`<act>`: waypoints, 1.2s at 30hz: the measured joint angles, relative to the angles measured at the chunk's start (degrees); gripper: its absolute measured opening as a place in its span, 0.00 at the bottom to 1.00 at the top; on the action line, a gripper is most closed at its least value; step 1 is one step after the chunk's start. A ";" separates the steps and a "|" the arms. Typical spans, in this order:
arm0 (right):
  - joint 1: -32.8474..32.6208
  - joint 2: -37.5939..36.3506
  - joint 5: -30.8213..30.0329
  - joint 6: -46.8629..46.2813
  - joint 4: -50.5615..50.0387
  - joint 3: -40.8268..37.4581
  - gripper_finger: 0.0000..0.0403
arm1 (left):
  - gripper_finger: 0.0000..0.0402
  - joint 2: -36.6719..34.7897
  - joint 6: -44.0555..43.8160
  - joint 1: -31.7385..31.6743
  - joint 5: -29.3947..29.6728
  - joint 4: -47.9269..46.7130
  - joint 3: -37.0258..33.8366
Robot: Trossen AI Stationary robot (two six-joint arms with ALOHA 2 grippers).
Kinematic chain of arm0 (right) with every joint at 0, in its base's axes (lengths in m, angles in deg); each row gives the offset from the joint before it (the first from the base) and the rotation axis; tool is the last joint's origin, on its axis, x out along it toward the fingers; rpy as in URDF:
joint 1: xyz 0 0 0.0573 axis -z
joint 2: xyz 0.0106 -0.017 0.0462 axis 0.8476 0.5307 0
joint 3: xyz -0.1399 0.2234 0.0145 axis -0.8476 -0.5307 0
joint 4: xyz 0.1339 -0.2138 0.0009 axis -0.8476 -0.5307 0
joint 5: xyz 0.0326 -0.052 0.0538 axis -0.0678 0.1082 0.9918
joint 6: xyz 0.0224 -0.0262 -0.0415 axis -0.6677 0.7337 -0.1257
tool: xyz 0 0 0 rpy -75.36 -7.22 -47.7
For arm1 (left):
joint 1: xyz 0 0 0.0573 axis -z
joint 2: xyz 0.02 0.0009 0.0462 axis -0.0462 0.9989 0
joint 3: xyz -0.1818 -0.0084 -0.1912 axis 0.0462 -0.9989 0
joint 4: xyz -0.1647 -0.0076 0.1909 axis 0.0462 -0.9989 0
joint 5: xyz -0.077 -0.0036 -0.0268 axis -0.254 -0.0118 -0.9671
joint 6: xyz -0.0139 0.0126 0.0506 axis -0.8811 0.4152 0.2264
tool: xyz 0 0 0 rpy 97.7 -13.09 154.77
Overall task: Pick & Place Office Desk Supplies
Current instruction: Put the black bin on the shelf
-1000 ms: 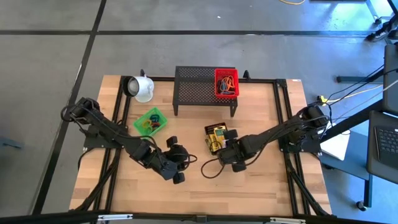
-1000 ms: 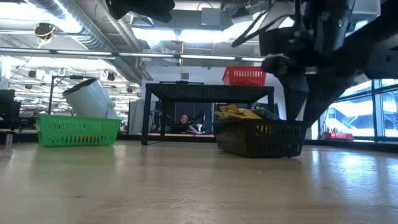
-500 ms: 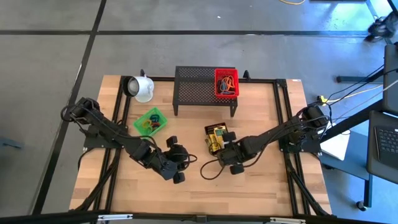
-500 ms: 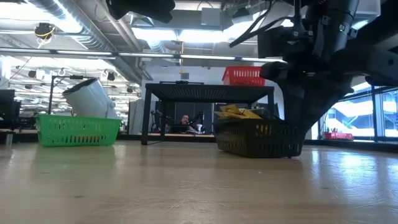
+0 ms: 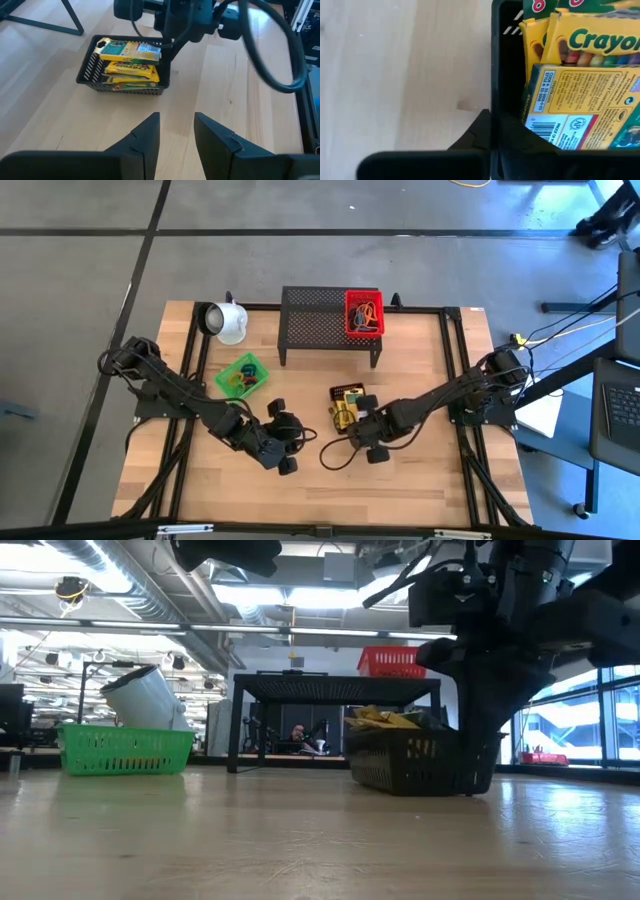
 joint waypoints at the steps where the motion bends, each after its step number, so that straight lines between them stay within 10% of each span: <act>1: -0.10 0.00 0.10 0.04 -0.36 0.41 0.03 | 0.28 0.00 0.00 0.00 -0.05 -0.01 0.00; 23: -3.90 -0.07 -7.56 11.40 -14.00 27.99 0.03 | 0.28 -0.88 -3.65 11.03 0.48 0.02 0.00; 36: 6.80 -0.09 -15.75 24.25 -15.96 40.07 0.03 | 0.28 -1.07 -4.49 13.88 5.11 0.02 0.00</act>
